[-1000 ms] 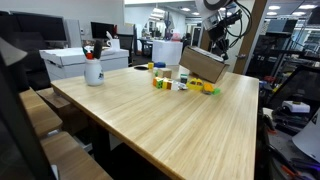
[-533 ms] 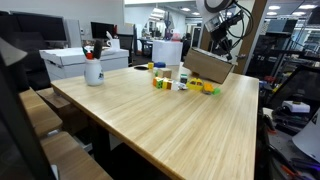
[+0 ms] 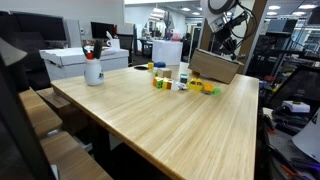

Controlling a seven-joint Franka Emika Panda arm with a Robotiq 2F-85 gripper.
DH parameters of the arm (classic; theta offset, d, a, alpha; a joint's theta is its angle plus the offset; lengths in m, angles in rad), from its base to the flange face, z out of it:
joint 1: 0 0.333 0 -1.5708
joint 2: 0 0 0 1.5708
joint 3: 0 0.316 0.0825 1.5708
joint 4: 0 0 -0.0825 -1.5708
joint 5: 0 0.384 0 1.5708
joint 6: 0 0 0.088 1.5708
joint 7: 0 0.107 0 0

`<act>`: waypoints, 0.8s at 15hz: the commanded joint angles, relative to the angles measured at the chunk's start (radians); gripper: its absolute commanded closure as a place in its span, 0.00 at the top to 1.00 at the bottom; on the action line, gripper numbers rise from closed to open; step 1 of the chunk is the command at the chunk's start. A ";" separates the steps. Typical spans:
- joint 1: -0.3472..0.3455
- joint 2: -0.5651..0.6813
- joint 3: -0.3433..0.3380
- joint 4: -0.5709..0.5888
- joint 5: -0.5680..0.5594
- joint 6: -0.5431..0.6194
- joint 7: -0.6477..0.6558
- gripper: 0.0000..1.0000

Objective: Move the box forward then turn it over

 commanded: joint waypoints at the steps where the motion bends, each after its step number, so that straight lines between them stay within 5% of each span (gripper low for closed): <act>1: -0.026 -0.065 -0.012 -0.062 -0.032 -0.001 0.004 0.02; 7: -0.074 -0.103 -0.051 -0.093 -0.047 -0.011 -0.006 0.02; 12: -0.062 -0.196 -0.035 -0.135 -0.033 0.114 0.009 0.02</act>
